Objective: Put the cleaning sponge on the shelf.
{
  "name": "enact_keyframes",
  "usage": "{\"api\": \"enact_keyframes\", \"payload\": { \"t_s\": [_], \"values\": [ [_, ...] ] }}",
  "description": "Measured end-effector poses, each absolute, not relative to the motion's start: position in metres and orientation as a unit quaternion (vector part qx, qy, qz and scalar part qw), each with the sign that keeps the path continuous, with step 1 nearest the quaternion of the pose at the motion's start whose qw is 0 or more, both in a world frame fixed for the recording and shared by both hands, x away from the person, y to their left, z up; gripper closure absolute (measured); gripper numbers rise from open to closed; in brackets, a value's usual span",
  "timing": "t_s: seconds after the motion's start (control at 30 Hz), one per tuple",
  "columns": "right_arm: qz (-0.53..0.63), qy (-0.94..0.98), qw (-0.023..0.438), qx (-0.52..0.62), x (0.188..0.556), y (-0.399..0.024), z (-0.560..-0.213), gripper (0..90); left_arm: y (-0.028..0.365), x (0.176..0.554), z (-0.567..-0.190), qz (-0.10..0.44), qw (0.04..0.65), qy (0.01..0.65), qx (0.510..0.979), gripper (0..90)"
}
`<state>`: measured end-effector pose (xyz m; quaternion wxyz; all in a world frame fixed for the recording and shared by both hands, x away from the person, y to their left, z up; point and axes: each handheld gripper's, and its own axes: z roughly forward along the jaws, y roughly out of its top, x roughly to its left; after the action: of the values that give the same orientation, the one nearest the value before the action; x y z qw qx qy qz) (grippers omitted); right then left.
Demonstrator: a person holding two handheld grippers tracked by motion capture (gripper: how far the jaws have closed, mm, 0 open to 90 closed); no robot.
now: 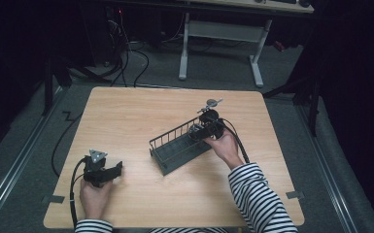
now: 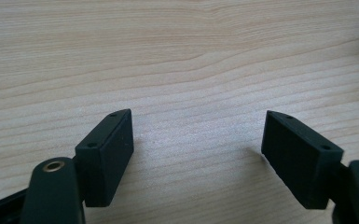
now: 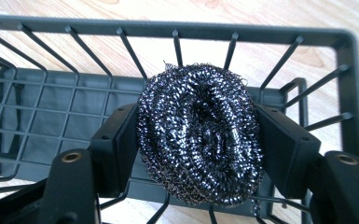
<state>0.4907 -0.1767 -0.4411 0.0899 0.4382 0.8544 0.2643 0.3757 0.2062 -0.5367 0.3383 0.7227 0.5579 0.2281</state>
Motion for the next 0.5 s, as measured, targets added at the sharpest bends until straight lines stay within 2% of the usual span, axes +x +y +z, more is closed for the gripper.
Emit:
{"api": "enact_keyframes", "payload": {
  "t_s": [0.2, 0.5],
  "values": [
    [0.266, 0.855, 0.079, 0.438, 0.491, -0.178, -0.443, 30.8, 0.206, 0.376, -0.537, 0.228, 0.338, 0.558, 0.722, 25.7],
    [0.294, 0.844, 0.102, 0.436, 0.480, -0.192, -0.425, 30.0, 0.206, 0.376, -0.537, 0.228, 0.339, 0.558, 0.722, 25.6]
  ]
}}
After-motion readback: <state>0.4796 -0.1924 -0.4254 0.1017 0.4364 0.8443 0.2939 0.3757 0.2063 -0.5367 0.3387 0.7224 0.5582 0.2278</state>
